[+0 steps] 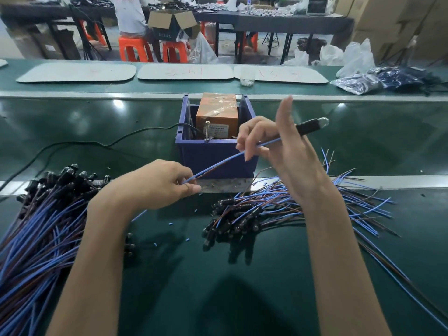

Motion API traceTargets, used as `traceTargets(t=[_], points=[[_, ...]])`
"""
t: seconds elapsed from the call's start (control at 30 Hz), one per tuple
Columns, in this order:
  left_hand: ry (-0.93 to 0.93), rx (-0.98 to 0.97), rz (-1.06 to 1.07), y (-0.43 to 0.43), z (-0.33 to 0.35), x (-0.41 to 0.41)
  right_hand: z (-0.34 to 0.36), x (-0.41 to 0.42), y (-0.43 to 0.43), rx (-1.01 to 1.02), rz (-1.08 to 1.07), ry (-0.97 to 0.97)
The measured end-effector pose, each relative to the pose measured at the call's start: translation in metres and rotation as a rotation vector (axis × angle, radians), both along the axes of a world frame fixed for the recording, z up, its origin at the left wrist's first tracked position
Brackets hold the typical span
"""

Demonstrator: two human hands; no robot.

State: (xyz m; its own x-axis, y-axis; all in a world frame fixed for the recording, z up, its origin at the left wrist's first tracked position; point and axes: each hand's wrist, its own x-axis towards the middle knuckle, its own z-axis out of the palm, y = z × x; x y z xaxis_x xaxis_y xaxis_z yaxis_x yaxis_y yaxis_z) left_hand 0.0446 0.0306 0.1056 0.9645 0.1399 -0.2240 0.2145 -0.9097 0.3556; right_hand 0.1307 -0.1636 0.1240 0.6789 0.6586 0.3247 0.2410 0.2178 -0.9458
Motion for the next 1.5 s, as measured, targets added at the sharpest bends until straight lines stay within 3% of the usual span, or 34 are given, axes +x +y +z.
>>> traceTargets(t=[0.33, 0.53, 0.73, 0.93, 1.23, 1.5], points=[[-0.191, -0.003, -0.006, 0.005, 0.0, 0.001, 0.006, 0.002, -0.005, 0.252, 0.066, 0.267], [-0.393, -0.133, 0.024, 0.006, 0.004, -0.002, 0.011, 0.002, -0.005, 0.344, 0.015, 0.371], [-0.468, -0.214, -0.018, 0.001, 0.006, -0.003, 0.012, 0.005, -0.008, 0.363, -0.034, 0.457], [-0.476, -0.223, -0.062, -0.004, 0.008, -0.004, 0.007, 0.008, -0.01, 0.196, -0.123, 0.396], [-0.499, -0.24, -0.101, -0.014, 0.007, -0.003, -0.005, 0.005, -0.006, -0.305, -0.099, 0.005], [-0.576, -0.037, -0.077, -0.035, 0.005, 0.004, -0.009, 0.0, -0.003, -0.446, 0.046, -0.005]])
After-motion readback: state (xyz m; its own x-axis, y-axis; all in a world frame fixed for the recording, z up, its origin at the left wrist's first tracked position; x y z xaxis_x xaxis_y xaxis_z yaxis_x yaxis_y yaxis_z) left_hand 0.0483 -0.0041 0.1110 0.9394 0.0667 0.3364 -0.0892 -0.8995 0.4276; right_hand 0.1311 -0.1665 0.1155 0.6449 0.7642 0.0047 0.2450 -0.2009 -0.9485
